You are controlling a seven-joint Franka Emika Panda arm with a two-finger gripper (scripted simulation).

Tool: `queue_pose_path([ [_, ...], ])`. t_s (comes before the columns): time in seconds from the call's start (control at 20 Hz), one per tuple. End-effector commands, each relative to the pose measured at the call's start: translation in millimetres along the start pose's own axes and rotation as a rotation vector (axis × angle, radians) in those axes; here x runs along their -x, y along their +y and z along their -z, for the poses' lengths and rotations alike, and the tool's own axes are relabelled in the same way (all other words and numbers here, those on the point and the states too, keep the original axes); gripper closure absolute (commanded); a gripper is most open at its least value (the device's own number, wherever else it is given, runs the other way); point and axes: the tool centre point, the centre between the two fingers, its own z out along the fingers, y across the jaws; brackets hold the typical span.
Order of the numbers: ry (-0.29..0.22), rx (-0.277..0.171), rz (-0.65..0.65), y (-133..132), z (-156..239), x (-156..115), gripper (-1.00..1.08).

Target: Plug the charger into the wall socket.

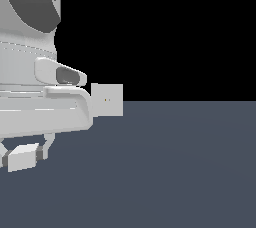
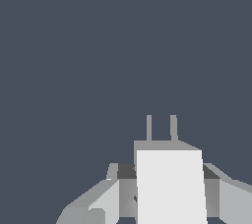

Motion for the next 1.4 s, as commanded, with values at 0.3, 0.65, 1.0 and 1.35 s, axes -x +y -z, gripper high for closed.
queue_pose_path([
  [0.3,0.001,0.000,0.000,0,0,0,1.08],
  [0.65,0.001,0.002,-0.012,8,4,-4,1.08],
  [1.0,0.001,0.008,-0.067,44,23,-23,1.08],
  [1.35,0.002,0.019,-0.158,105,54,-50,1.08],
])
